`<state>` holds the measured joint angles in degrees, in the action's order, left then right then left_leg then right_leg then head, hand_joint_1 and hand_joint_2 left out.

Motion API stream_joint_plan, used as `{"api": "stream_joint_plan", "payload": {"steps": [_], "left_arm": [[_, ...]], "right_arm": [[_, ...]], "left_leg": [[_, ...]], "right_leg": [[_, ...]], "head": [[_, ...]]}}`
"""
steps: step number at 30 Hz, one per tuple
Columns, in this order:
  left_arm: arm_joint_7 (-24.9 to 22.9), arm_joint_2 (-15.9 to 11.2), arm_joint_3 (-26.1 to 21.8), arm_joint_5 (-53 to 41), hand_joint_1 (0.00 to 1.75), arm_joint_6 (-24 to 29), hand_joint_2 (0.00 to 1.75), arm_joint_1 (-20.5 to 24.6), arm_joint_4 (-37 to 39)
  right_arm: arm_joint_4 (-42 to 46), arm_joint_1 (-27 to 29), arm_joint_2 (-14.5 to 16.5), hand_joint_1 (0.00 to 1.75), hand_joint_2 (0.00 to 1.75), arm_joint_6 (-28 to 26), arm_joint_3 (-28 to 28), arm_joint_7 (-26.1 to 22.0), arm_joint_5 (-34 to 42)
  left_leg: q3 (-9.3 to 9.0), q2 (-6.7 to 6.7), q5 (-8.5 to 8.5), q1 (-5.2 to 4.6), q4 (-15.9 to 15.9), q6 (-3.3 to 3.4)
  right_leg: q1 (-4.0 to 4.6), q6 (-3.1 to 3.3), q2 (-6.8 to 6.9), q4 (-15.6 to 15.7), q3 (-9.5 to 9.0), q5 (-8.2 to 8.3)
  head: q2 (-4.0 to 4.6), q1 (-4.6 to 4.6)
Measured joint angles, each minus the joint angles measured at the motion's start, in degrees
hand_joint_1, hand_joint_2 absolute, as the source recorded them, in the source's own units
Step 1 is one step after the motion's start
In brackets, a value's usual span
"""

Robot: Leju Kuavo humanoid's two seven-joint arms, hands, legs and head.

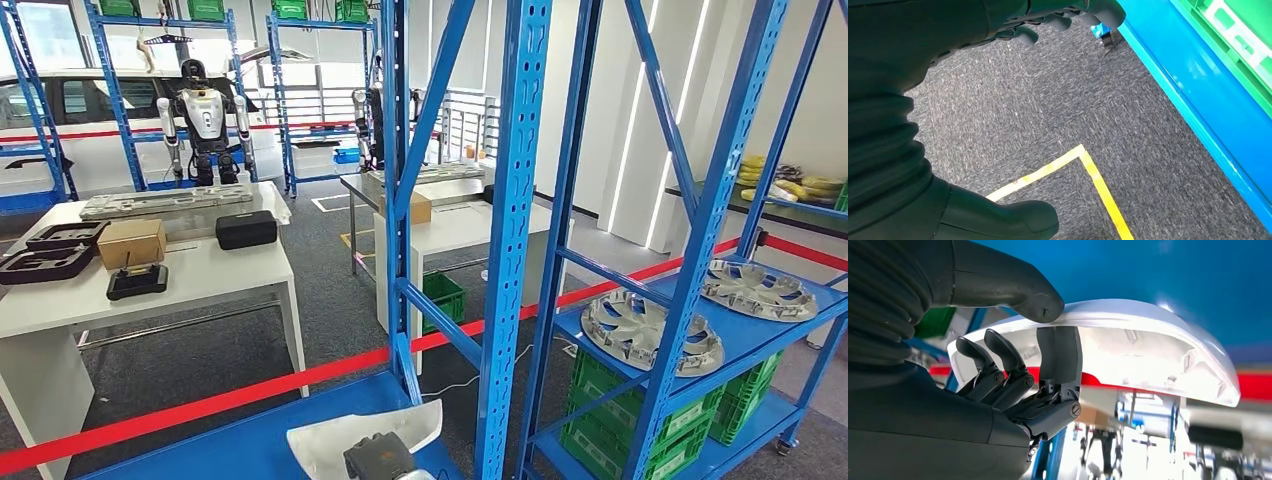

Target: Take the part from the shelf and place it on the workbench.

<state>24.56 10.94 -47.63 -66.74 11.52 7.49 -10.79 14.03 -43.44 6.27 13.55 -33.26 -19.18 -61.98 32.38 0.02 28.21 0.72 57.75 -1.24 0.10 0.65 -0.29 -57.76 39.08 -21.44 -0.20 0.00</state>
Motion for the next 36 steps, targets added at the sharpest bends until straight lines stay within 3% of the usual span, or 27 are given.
{"api": "stream_joint_plan", "payload": {"steps": [7,21,25,27,29,31,32,35,36], "left_arm": [[-1.43,-0.20,-0.20,0.73,0.00,0.85,1.75,0.65,-0.07],[-4.67,-2.36,-2.28,2.81,0.00,2.23,1.75,2.05,-0.54],[-5.64,-3.55,-2.51,2.73,0.00,2.86,1.75,2.98,-0.68],[-5.78,-3.91,-2.51,2.59,0.00,3.12,1.75,3.57,-0.80],[-5.78,-4.28,-2.51,2.57,0.00,3.28,1.75,4.05,-0.92],[-5.76,-4.61,-2.52,2.62,0.00,3.38,1.75,4.23,-0.99],[-5.75,-4.73,-2.53,2.63,0.00,3.42,1.75,4.27,-1.01],[-5.76,-5.16,-2.54,2.60,0.00,3.43,1.75,4.34,-1.10],[-5.76,-5.38,-2.55,2.58,0.00,3.43,1.75,4.40,-1.16]], "right_arm": [[0.01,-3.62,0.93,1.59,1.75,-0.92,-0.58,0.37,-0.92],[1.49,-8.11,2.40,1.59,1.75,-8.50,-2.03,-1.08,-1.80],[2.42,-9.17,2.38,1.59,1.75,-10.71,-2.12,-1.49,-1.63],[2.82,-9.55,2.05,1.59,1.75,-11.88,-2.17,-1.62,-1.66],[3.01,-9.64,1.53,1.59,1.75,-12.81,-2.28,-1.94,-1.72],[3.06,-9.46,1.00,1.59,1.75,-13.26,-2.40,-2.22,-1.76],[3.09,-9.43,0.77,1.59,1.75,-13.35,-2.45,-2.25,-1.78],[3.52,-9.69,0.37,1.59,1.75,-13.50,-2.49,-2.33,-1.79],[3.77,-9.76,0.35,1.59,1.75,-13.56,-2.51,-2.40,-1.78]], "left_leg": [[-0.12,0.07,-0.03,0.00,0.00,-0.01],[-0.34,0.11,-0.09,0.00,0.00,-0.07],[-0.71,0.10,-0.91,0.02,-0.73,0.70],[-1.15,-0.14,-1.88,0.45,-1.93,1.21],[-1.00,-0.30,-2.22,0.67,-2.16,1.39],[-0.67,-0.33,-2.28,0.88,-1.94,1.19],[-0.46,-0.31,-2.27,1.08,-1.71,0.95],[0.41,-0.25,-1.68,1.74,-0.18,-0.61],[0.75,-0.20,-1.45,1.77,0.35,-1.22]], "right_leg": [[0.01,0.01,0.01,-0.01,0.01,0.01],[0.03,0.04,0.01,-0.02,0.06,0.04],[-0.18,-0.70,0.03,0.56,-0.29,0.43],[-0.10,-1.03,-0.03,-2.30,0.78,-1.91],[-0.41,-1.35,-0.03,-9.78,3.65,-6.18],[-0.99,-1.85,0.01,-15.52,5.60,-8.48],[-1.33,-2.14,0.04,-15.25,5.02,-8.14],[-2.16,-3.14,0.05,-5.08,-1.16,-4.97],[-2.19,-3.06,-0.09,-2.98,-2.34,-4.63]], "head": [[0.00,0.00],[0.00,0.01],[0.00,-0.02],[0.00,0.03],[0.00,0.13],[0.00,0.15],[0.00,0.17],[0.00,0.26],[0.00,0.23]]}}
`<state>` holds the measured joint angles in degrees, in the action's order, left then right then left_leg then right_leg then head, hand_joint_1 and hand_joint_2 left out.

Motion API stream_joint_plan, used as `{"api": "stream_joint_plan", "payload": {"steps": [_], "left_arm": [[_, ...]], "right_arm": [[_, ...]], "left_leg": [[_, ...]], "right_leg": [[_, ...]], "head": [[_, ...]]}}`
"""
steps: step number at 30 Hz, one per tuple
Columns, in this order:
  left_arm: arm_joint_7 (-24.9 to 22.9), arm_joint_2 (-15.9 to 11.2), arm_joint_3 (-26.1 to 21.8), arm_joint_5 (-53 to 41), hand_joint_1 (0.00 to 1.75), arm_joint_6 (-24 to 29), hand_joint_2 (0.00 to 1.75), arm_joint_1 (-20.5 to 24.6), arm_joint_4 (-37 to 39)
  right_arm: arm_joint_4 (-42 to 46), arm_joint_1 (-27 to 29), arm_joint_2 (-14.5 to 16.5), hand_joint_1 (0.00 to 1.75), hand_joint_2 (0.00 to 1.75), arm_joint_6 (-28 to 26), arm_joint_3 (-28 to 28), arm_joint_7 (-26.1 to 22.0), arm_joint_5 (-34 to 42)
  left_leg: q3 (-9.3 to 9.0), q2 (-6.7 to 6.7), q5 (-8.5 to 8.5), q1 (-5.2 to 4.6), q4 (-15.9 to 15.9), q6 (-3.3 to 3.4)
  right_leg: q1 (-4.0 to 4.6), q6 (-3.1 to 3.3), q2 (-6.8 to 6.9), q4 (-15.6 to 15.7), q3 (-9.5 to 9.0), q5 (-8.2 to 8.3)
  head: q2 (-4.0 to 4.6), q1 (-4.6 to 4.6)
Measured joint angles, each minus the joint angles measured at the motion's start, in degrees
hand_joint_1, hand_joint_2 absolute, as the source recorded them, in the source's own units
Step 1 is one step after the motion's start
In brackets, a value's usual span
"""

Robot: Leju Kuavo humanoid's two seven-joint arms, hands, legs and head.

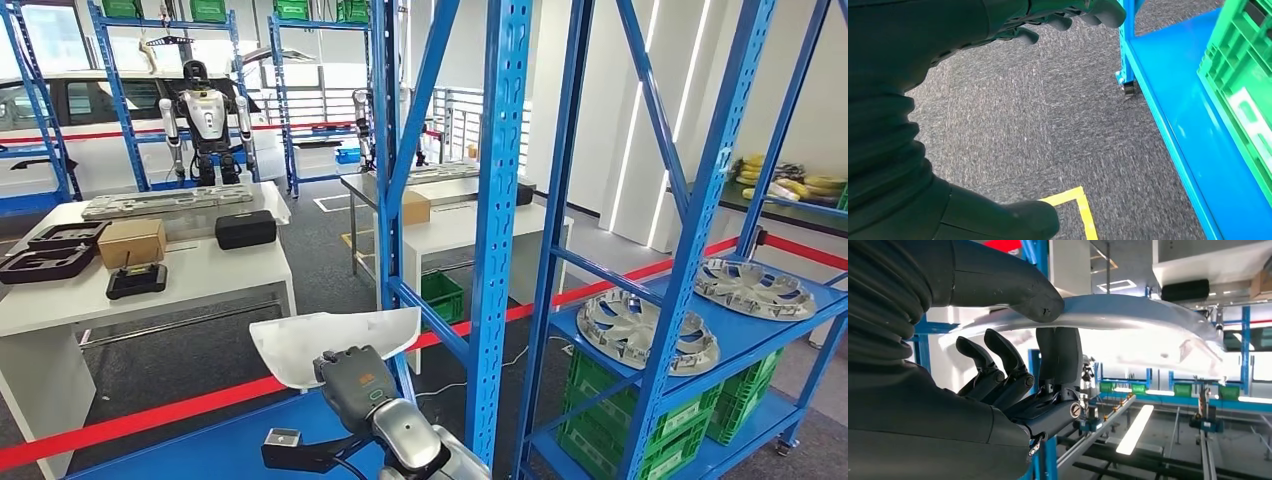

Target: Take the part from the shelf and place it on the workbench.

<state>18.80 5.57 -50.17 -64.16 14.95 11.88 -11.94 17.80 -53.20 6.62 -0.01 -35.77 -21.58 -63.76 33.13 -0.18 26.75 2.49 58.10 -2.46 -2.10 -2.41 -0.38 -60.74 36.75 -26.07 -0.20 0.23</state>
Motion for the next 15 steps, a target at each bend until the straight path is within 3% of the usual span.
{"api": "stream_joint_plan", "payload": {"steps": [1,3,5,7,9,10,11,12,15], "left_arm": [[0.00,-0.19,-0.01,-0.02,0.00,0.01,1.75,0.06,-0.05],[0.01,-0.33,-0.01,-0.03,0.00,0.02,1.75,0.12,-0.10],[0.02,-0.43,-0.01,-0.03,0.00,0.02,1.75,0.12,-0.10],[0.18,-0.55,-0.01,-0.01,0.00,0.01,1.75,0.11,-0.10],[0.41,-0.68,-0.01,0.07,0.00,-0.01,1.75,0.07,-0.10],[0.50,-0.75,-0.01,0.14,0.00,-0.01,1.75,0.01,-0.10],[0.57,-0.79,-0.02,0.24,0.00,-0.02,1.75,-0.04,-0.10],[0.66,-0.82,-0.02,0.33,0.00,-0.04,1.75,-0.08,-0.10],[1.05,-0.91,-0.03,0.54,0.00,-0.18,1.75,-0.03,-0.10]], "right_arm": [[0.19,-0.03,-0.03,1.59,1.75,-0.07,-0.02,-0.05,0.03],[0.54,-0.03,-0.09,1.59,1.75,-0.24,-0.05,-0.08,0.11],[0.84,-0.08,-0.13,1.59,1.75,-0.33,-0.05,-0.06,0.15],[1.10,-0.12,-0.13,1.59,1.75,-0.61,-0.05,-0.10,0.18],[1.29,0.01,-0.13,1.59,1.75,-1.15,-0.05,-0.22,0.26],[1.38,0.12,-0.13,1.59,1.75,-1.50,-0.05,-0.32,0.31],[1.51,0.22,-0.12,1.59,1.75,-1.85,-0.05,-0.42,0.36],[1.69,0.29,-0.12,1.59,1.75,-2.21,-0.05,-0.51,0.40],[2.52,0.32,-0.14,1.59,1.75,-3.42,-0.05,-0.60,0.50]], "left_leg": [[0.25,0.02,0.13,-0.05,0.35,-0.54],[0.37,0.12,-0.02,-0.02,0.32,-1.37],[0.79,0.13,0.68,0.16,0.96,-1.87],[2.83,0.10,3.92,0.08,5.71,-1.90],[5.96,0.10,7.86,-0.21,13.56,-1.74],[6.88,0.10,8.77,-0.37,16.15,-1.59],[6.79,0.10,8.63,-0.52,16.63,-1.35],[5.55,0.10,7.51,-0.69,14.76,-1.01],[-0.77,0.08,3.67,-1.31,3.50,0.05]], "right_leg": [[0.09,0.30,-0.17,0.60,-0.25,-0.17],[0.28,1.52,-0.36,-0.02,0.25,-0.12],[0.28,2.52,-0.25,0.20,0.42,0.24],[0.33,3.33,-0.13,0.53,0.57,0.69],[0.67,3.81,-0.07,0.59,0.97,1.02],[0.86,3.96,-0.05,0.58,1.20,1.19],[1.05,4.05,-0.04,0.58,1.41,1.37],[1.18,4.04,-0.05,0.57,1.59,1.56],[1.46,3.48,-0.06,0.55,1.92,2.19]], "head": [[0.00,-0.01],[0.00,-0.19],[0.00,-0.36],[0.00,-0.50],[0.00,-0.60],[0.00,-0.64],[0.00,-0.65],[0.00,-0.65],[0.00,-0.64]]}}
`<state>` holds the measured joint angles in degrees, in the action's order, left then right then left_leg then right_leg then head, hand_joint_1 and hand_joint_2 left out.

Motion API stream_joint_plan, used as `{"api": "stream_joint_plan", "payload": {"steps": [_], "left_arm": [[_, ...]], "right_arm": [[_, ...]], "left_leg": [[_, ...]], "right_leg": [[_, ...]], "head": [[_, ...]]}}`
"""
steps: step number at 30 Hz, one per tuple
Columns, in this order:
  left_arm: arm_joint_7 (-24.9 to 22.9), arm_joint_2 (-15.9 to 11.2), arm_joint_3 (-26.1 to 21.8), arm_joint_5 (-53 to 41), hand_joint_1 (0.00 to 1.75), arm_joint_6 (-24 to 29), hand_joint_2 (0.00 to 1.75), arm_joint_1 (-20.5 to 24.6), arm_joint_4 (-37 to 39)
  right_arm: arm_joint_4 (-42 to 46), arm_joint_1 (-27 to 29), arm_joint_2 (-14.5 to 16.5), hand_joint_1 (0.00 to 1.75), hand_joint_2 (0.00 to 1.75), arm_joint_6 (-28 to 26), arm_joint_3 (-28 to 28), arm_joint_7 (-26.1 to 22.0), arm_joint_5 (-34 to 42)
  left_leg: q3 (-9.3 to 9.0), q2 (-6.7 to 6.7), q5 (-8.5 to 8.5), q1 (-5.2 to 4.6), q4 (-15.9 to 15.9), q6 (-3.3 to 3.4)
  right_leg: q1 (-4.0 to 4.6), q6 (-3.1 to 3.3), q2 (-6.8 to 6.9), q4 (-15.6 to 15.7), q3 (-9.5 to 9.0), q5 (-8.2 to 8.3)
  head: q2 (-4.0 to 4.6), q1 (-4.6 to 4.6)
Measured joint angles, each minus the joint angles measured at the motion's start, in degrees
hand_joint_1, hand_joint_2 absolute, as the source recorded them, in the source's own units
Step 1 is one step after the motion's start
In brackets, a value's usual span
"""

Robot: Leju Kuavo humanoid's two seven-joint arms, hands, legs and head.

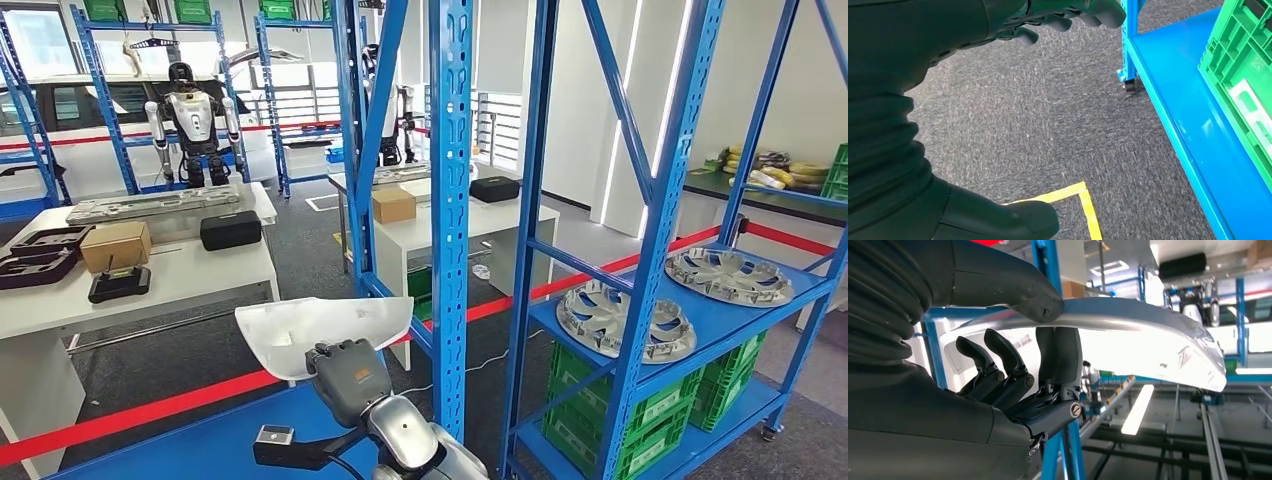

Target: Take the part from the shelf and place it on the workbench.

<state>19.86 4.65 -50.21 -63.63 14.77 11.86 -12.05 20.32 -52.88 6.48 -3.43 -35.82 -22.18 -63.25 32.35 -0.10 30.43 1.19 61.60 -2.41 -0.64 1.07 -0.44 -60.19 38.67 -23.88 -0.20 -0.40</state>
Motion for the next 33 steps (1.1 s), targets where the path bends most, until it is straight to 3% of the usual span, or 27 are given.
{"api": "stream_joint_plan", "payload": {"steps": [2,5,7,9,10,11,12,15,16,18,20,21,23,25,26,27,30,31,33], "left_arm": [[0.26,-0.04,-0.01,0.08,0.00,-0.05,1.75,0.05,-0.01],[0.37,0.00,-0.05,0.12,0.00,-0.08,1.75,0.06,-0.01],[0.36,0.04,-0.08,0.11,0.00,-0.10,1.75,0.09,-0.01],[0.36,0.03,-0.22,0.42,0.00,-0.12,1.75,0.09,-0.02],[0.38,-0.01,-0.41,0.78,0.00,-0.12,1.75,0.06,-0.02],[0.45,-0.06,-0.67,1.23,0.00,-0.12,1.75,0.00,-0.02],[0.56,-0.14,-0.96,1.73,0.00,-0.11,1.75,-0.11,-0.02],[1.04,-0.23,-1.85,3.12,0.00,-0.03,1.75,-0.52,-0.01],[1.19,-0.24,-2.18,3.54,0.00,0.07,1.75,-0.65,0.00],[1.36,-0.28,-2.79,4.08,0.00,0.32,1.75,-0.99,0.01],[1.37,-0.27,-3.17,4.29,0.00,0.66,1.75,-1.43,0.03],[1.35,-0.25,-3.29,4.31,0.00,0.84,1.75,-1.59,0.05],[1.30,-0.31,-3.52,4.30,0.00,1.10,1.75,-1.76,0.06],[1.21,-0.41,-3.76,4.25,0.00,1.22,1.75,-1.81,0.05],[1.13,-0.43,-3.82,4.21,0.00,1.25,1.75,-1.83,0.05],[1.02,-0.46,-3.84,4.15,0.00,1.26,1.75,-1.82,0.05],[0.74,-0.61,-3.85,3.98,0.00,1.27,1.75,-1.63,0.04],[0.70,-0.63,-3.85,3.93,0.00,1.28,1.75,-1.57,0.03],[0.73,-0.63,-3.88,3.88,0.00,1.29,1.75,-1.50,0.03]], "right_arm": [[0.50,0.04,-0.02,1.59,1.75,-0.68,-0.01,-0.10,0.01],[0.89,0.21,-0.20,1.59,1.75,-1.03,-0.02,-0.24,0.09],[1.03,0.30,-0.41,1.59,1.75,-1.10,-0.02,-0.42,0.20],[1.14,0.59,-0.46,1.59,1.75,-1.09,-0.04,-0.62,0.30],[1.16,0.83,-0.43,1.59,1.75,-1.00,-0.08,-0.71,0.33],[1.17,1.02,-0.29,1.59,1.75,-0.86,-0.12,-0.74,0.31],[1.17,1.11,-0.02,1.59,1.75,-0.68,-0.16,-0.77,0.26],[1.18,0.43,1.58,1.59,1.75,0.13,-0.33,-0.90,0.11],[1.18,0.08,2.21,1.59,1.75,0.44,-0.40,-1.02,0.06],[1.17,-0.41,3.26,1.59,1.75,0.92,-0.55,-1.24,-0.03],[1.16,-0.81,4.22,1.59,1.75,1.22,-0.67,-1.38,-0.07],[1.16,-1.06,4.73,1.59,1.75,1.31,-0.73,-1.42,-0.08],[1.13,-1.50,5.59,1.59,1.75,1.37,-0.80,-1.46,-0.09],[0.99,-1.62,6.00,1.59,1.75,1.30,-0.86,-1.46,-0.09],[0.90,-1.60,6.09,1.59,1.75,1.22,-0.89,-1.45,-0.09],[0.82,-1.58,6.17,1.59,1.75,1.11,-0.93,-1.44,-0.09],[0.77,-1.64,6.40,1.59,1.75,0.76,-1.00,-1.36,-0.10],[0.77,-1.68,6.51,1.59,1.75,0.67,-1.02,-1.36,-0.12],[0.77,-1.73,6.69,1.59,1.75,0.60,-1.12,-1.44,-0.22]], "left_leg": [[-1.24,0.04,-0.52,-0.40,-2.71,0.48],[-0.93,0.04,-1.76,-0.34,-2.99,1.60],[-0.36,-0.08,-2.60,-0.11,-3.31,2.31],[0.44,-0.12,-3.13,-0.19,-3.25,2.64],[0.82,-0.12,-3.36,-0.25,-3.18,2.70],[1.15,-0.11,-3.55,-0.31,-3.09,2.71],[1.43,-0.10,-3.69,-0.37,-2.97,2.67],[1.97,-0.23,-3.93,-0.63,-2.57,2.34],[2.13,-0.29,-4.04,-0.66,-2.50,2.09],[2.32,-0.35,-4.39,-0.63,-2.66,1.41],[2.55,-0.26,-4.34,-0.57,-2.68,0.75],[3.02,-0.17,-3.50,-0.55,-1.75,0.41],[5.22,-0.02,0.00,-0.42,3.56,-0.30],[7.91,0.00,3.49,-0.23,10.79,-0.93],[8.36,-0.01,3.97,-0.11,12.53,-1.16],[7.74,-0.02,3.42,0.04,12.05,-1.33],[1.28,0.05,-0.72,0.44,1.13,-1.70],[-0.19,0.17,-1.43,0.44,-1.58,-1.40],[-0.59,0.45,-1.72,0.14,-2.80,-0.29]], "right_leg": [[0.16,-0.70,0.03,0.21,0.09,0.54],[0.06,-1.77,0.11,0.25,0.39,0.72],[-0.01,-2.32,0.15,-3.74,2.12,-2.31],[0.02,-2.67,0.16,-11.58,5.10,-6.79],[0.02,-2.72,0.17,-14.75,6.12,-8.18],[0.04,-2.64,0.17,-15.91,6.15,-8.52],[0.09,-2.45,0.17,-14.76,4.99,-7.88],[0.62,-1.04,0.19,-3.05,-2.29,-4.27],[0.85,-0.56,0.22,-0.45,-3.71,-3.72],[1.22,0.08,0.28,0.65,-4.08,-3.41],[0.99,0.75,0.39,1.28,-4.06,-2.78],[0.77,1.13,0.46,1.65,-4.04,-2.39],[0.46,1.64,0.59,2.08,-3.80,-1.81],[0.39,1.69,0.63,2.07,-3.32,-1.45],[0.34,1.58,0.64,2.04,-3.05,-1.25],[0.24,1.41,0.63,1.97,-2.78,-1.04],[-0.06,0.63,0.57,1.22,-1.94,-0.66],[-0.03,0.27,0.52,0.96,-1.63,-0.53],[0.12,-0.59,0.38,0.94,-1.22,-0.04]], "head": [[0.00,0.07],[0.00,0.20],[0.00,0.37],[0.00,0.50],[0.00,0.53],[0.00,0.56],[0.00,0.59],[0.00,0.55],[0.00,0.55],[0.00,0.55],[0.00,0.61],[0.00,0.54],[0.00,0.32],[0.00,0.15],[0.00,0.14],[0.00,0.13],[0.00,0.08],[0.00,0.11],[0.00,0.19]]}}
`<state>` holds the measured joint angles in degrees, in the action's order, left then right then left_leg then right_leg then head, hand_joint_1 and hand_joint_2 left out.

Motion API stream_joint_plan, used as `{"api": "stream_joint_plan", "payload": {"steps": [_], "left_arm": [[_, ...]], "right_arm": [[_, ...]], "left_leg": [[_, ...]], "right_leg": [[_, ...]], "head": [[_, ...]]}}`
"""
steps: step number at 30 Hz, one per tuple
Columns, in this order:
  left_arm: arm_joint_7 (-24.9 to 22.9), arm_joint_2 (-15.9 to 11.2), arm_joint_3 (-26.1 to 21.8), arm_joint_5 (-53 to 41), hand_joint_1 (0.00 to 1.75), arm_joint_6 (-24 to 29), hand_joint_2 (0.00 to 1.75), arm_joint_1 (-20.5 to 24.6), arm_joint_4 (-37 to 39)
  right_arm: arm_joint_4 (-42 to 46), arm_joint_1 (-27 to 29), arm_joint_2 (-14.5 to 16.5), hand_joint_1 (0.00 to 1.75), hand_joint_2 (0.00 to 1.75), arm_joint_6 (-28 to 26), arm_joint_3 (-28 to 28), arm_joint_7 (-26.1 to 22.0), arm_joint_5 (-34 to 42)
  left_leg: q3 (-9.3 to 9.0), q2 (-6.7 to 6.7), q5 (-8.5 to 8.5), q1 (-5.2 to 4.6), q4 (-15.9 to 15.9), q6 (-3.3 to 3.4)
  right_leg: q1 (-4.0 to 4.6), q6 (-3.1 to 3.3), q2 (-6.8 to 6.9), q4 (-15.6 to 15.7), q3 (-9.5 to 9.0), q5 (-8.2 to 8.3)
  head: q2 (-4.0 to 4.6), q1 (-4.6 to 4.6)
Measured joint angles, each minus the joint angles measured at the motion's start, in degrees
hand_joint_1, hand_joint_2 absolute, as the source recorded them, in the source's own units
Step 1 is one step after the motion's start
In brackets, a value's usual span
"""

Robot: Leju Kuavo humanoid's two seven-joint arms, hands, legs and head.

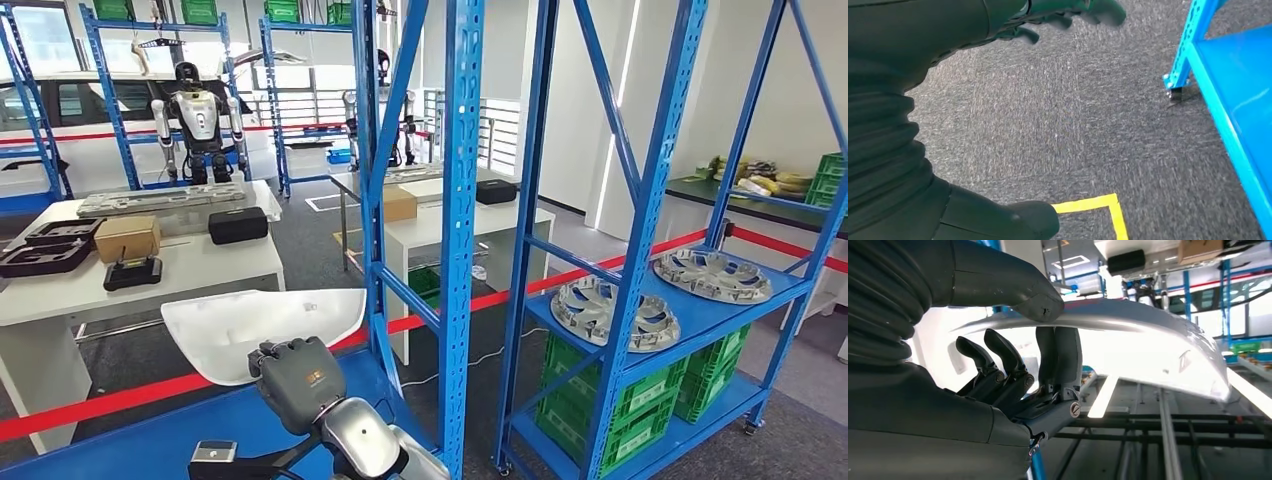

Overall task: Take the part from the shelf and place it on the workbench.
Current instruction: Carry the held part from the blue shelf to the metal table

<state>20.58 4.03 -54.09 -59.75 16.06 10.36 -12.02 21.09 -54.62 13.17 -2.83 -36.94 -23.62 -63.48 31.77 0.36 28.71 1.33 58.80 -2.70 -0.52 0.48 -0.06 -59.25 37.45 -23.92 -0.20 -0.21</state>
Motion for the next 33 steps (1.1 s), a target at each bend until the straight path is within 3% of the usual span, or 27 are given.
{"api": "stream_joint_plan", "payload": {"steps": [2,3,5,7,8,9,10,12,14,16,18,19,21,23,24,25,27,29,33], "left_arm": [[0.13,0.04,-0.03,-0.01,0.00,0.01,1.75,-0.04,-0.01],[0.22,0.07,-0.04,-0.01,0.00,0.01,1.75,-0.04,-0.01],[0.35,0.10,-0.06,-0.02,0.00,0.01,1.75,-0.06,-0.01],[0.45,0.10,-0.08,-0.07,0.00,0.01,1.75,-0.14,-0.01],[0.48,0.10,-0.09,-0.09,0.00,0.01,1.75,-0.18,-0.01],[0.49,0.10,-0.10,-0.12,0.00,0.01,1.75,-0.23,-0.01],[0.49,0.10,-0.11,-0.12,0.00,0.02,1.75,-0.25,-0.01],[0.53,0.27,-0.13,-0.13,0.00,0.02,1.75,-0.26,0.01],[0.58,0.40,-0.16,-0.14,0.00,0.05,1.75,-0.24,0.01],[0.62,0.38,-0.19,-0.14,0.00,0.09,1.75,-0.23,0.00],[0.65,0.42,-0.19,-0.14,0.00,0.15,1.75,-0.24,0.01],[0.67,0.44,-0.19,-0.14,0.00,0.20,1.75,-0.23,0.01],[0.66,0.35,-0.19,-0.15,0.00,0.28,1.75,-0.21,0.00],[0.63,0.26,-0.19,-0.18,0.00,0.32,1.75,-0.21,-0.01],[0.62,0.24,-0.19,-0.21,0.00,0.33,1.75,-0.22,-0.01],[0.61,0.24,-0.19,-0.26,0.00,0.33,1.75,-0.21,-0.01],[0.58,0.21,-0.19,-0.42,0.00,0.32,1.75,-0.08,-0.02],[0.42,0.24,-0.19,-0.73,0.00,0.28,1.75,0.19,-0.04],[-0.31,0.38,-0.19,-1.52,0.00,0.23,1.75,0.60,-0.05]], "right_arm": [[0.00,-0.01,0.09,1.59,1.75,-0.01,-0.15,-0.06,-0.14],[0.00,-0.02,0.10,1.59,1.75,-0.01,-0.24,-0.05,-0.19],[0.00,-0.03,0.10,1.59,1.75,-0.02,-0.39,-0.05,-0.25],[-0.07,0.06,0.09,1.59,1.75,-0.05,-0.53,-0.05,-0.30],[-0.11,0.14,0.08,1.59,1.75,-0.07,-0.56,-0.05,-0.32],[-0.15,0.21,0.07,1.59,1.75,-0.10,-0.59,-0.05,-0.33],[-0.17,0.26,0.06,1.59,1.75,-0.15,-0.60,-0.05,-0.36],[-0.17,0.19,0.05,1.59,1.75,-0.24,-0.63,-0.05,-0.39],[-0.17,-0.05,0.09,1.59,1.75,-0.29,-0.65,-0.05,-0.43],[-0.17,-0.24,0.10,1.59,1.75,-0.33,-0.66,-0.04,-0.47],[-0.17,-0.31,0.13,1.59,1.75,-0.35,-0.67,-0.02,-0.55],[-0.17,-0.35,0.16,1.59,1.75,-0.33,-0.68,0.00,-0.60],[-0.18,-0.36,0.20,1.59,1.75,-0.28,-0.69,0.03,-0.72],[-0.20,-0.28,0.19,1.59,1.75,-0.17,-0.70,0.02,-0.80],[-0.21,-0.25,0.20,1.59,1.75,-0.13,-0.71,0.02,-0.81],[-0.22,-0.26,0.20,1.59,1.75,-0.08,-0.72,0.04,-0.81],[-0.22,-0.35,0.23,1.59,1.75,-0.06,-0.74,0.18,-0.77],[-0.22,-0.49,0.25,1.59,1.75,0.01,-0.74,0.38,-0.64],[-0.22,-0.56,-0.02,1.59,1.75,0.33,-0.74,1.01,-0.12]], "left_leg": [[0.43,0.00,-0.59,0.01,0.01,1.15],[0.64,-0.04,-0.90,0.05,-0.06,1.66],[1.22,-0.14,-1.48,0.07,-0.16,2.49],[2.00,-0.18,-1.97,-0.17,-0.08,2.91],[2.38,-0.19,-2.22,-0.33,-0.03,3.01],[2.70,-0.18,-2.44,-0.47,0.02,3.05],[2.93,-0.16,-2.63,-0.63,0.05,3.06],[3.16,-0.13,-2.96,-0.88,0.05,2.95],[3.33,-0.17,-3.32,-0.92,0.00,2.52],[3.46,-0.29,-3.75,-0.84,-0.22,1.85],[3.91,-0.37,-3.30,-0.80,0.20,1.26],[4.56,-0.35,-2.17,-0.81,1.60,0.96],[6.99,-0.30,1.69,-0.69,7.66,0.38],[9.15,-0.31,4.40,-0.44,13.90,-0.21],[9.06,-0.32,4.39,-0.27,14.60,-0.46],[7.88,-0.35,3.40,-0.07,13.07,-0.70],[3.60,-0.38,0.80,0.35,5.92,-1.18],[1.08,-0.10,-0.36,0.43,1.15,-0.74],[1.60,0.15,-1.11,0.24,0.85,1.31]], "right_leg": [[-0.10,-0.74,-0.04,0.11,0.19,0.27],[-0.15,-1.02,-0.04,-0.71,0.58,-0.48],[-0.18,-1.38,-0.04,-5.89,2.67,-4.17],[-0.11,-1.48,-0.04,-13.73,5.64,-8.34],[-0.04,-1.39,-0.04,-16.13,6.35,-9.29],[0.07,-1.15,-0.04,-16.33,5.93,-9.17],[0.26,-0.77,-0.05,-14.11,4.26,-8.10],[0.86,0.58,-0.01,-5.72,-1.09,-5.40],[1.49,1.54,0.19,-0.11,-4.19,-4.06],[1.74,1.79,0.26,0.77,-4.25,-3.61],[1.33,2.15,0.29,1.50,-4.25,-2.83],[1.06,2.39,0.36,1.91,-4.20,-2.40],[0.80,2.66,0.45,2.18,-3.81,-1.83],[0.64,2.54,0.47,1.93,-3.13,-1.49],[0.51,2.41,0.48,1.71,-2.77,-1.36],[0.34,2.25,0.48,1.41,-2.42,-1.26],[0.05,1.74,0.47,0.59,-1.71,-1.22],[0.17,0.96,0.39,-0.18,-0.98,-1.12],[0.22,-0.44,0.24,-0.57,-0.28,-0.92]], "head": [[0.00,0.13],[0.00,0.19],[0.00,0.32],[0.00,0.40],[0.00,0.41],[0.00,0.43],[0.00,0.44],[0.00,0.46],[0.00,0.44],[0.00,0.47],[0.00,0.43],[0.00,0.35],[0.00,0.16],[0.00,0.08],[0.00,0.06],[0.00,0.04],[0.00,-0.01],[0.00,-0.02],[0.00,0.23]]}}
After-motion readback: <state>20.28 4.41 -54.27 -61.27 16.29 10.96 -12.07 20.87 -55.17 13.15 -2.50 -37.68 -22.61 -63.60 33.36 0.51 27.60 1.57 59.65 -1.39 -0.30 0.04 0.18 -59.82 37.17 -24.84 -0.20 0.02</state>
